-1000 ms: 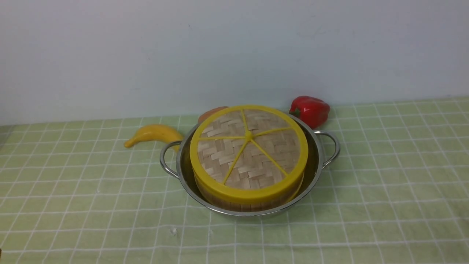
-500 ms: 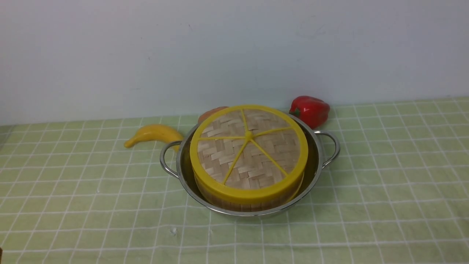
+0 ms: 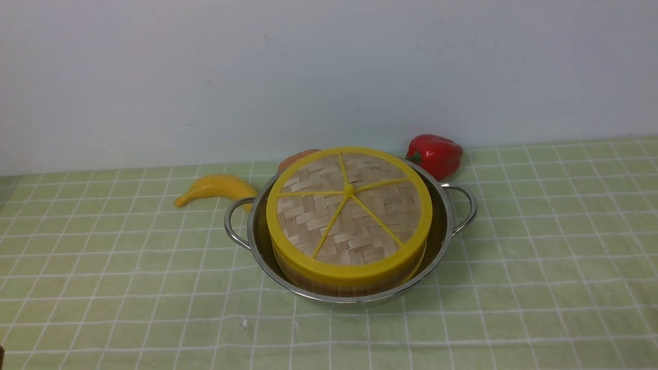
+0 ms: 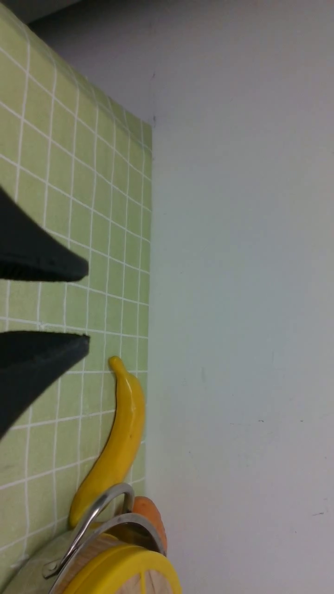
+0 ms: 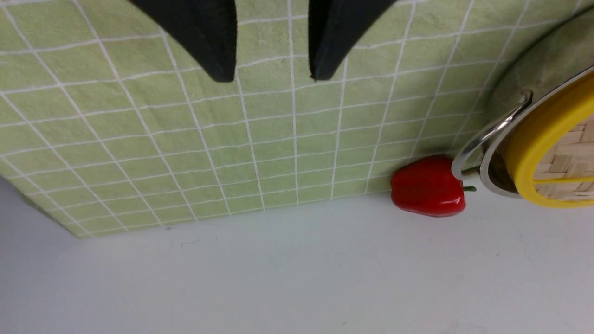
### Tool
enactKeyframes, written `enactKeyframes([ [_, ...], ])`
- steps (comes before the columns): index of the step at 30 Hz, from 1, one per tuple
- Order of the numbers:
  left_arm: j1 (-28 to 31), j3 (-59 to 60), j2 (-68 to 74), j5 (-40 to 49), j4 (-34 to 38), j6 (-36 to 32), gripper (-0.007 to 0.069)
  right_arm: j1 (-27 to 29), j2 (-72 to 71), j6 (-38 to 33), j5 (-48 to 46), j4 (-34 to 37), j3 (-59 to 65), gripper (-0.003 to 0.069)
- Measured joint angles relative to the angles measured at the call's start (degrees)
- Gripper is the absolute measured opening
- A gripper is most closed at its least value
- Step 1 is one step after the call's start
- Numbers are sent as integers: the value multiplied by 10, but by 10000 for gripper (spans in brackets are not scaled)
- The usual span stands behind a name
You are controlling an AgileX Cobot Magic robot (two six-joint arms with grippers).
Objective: Place the steamer in the pot on the green tablecloth, and put the lid on the steamer.
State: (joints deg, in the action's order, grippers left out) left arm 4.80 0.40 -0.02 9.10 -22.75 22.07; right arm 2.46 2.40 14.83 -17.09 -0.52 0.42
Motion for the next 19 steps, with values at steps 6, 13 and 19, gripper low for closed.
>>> enactKeyframes([
  [6,0,0,0,0,0,0,170,0,0,0,0,0,0,240],
  [13,0,0,0,0,0,-2,181,0,0,1,0,0,0,240],
  [19,0,0,0,0,0,-4,191,0,0,1,0,0,0,240],
])
